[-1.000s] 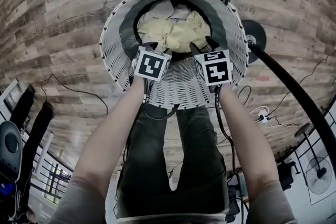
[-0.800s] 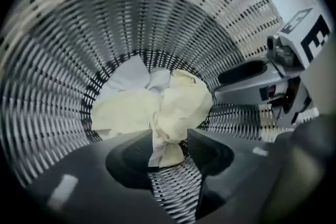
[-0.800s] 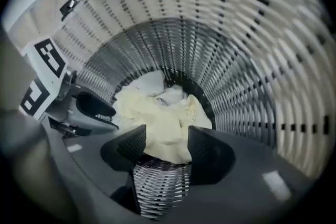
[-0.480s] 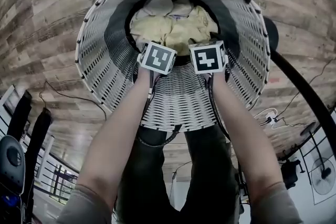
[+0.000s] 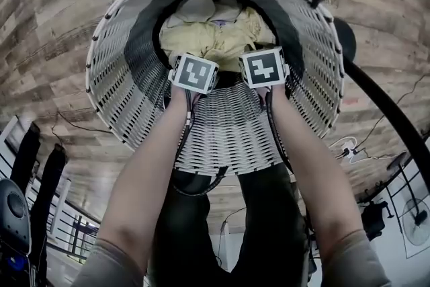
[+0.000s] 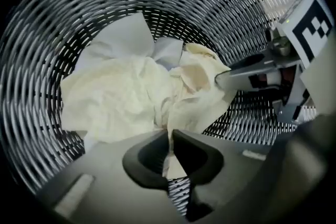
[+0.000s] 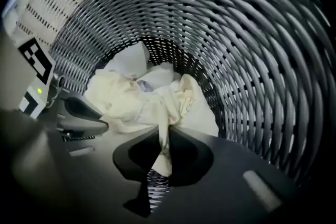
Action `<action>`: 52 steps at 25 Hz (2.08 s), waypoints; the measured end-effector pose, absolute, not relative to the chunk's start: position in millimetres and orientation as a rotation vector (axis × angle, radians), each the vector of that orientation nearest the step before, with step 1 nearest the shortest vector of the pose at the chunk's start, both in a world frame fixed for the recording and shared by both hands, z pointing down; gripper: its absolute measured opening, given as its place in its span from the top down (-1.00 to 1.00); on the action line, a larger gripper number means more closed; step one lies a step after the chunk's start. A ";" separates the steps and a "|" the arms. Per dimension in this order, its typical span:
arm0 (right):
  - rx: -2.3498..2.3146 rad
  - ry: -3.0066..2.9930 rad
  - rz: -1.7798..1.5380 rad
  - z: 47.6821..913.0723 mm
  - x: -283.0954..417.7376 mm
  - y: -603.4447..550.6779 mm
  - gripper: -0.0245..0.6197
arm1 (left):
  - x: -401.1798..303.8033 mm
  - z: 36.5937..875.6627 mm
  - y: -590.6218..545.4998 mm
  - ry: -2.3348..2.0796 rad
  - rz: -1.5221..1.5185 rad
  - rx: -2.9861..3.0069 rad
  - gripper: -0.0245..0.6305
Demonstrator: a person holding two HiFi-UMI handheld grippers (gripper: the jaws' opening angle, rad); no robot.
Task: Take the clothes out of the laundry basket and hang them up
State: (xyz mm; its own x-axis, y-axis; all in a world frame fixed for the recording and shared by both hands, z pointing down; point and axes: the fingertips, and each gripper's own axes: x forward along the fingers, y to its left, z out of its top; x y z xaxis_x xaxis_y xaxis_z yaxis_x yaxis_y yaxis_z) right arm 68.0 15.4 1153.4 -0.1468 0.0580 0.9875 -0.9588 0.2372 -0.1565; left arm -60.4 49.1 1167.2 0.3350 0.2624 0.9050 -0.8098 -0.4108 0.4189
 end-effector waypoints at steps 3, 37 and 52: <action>1.008 -1.417 1.283 1139.0 65.2 11.9 0.79 | -59.8 1155.9 42.4 -0.568 1.230 1.547 0.85; 1.258 -2.005 1.370 596.9 20.6 11.8 0.80 | -96.0 647.1 -19.8 -0.822 0.755 1.982 0.86; 1.249 -2.452 0.961 319.6 25.8 -5.8 0.80 | -77.4 385.4 -54.5 -0.891 0.473 2.294 0.85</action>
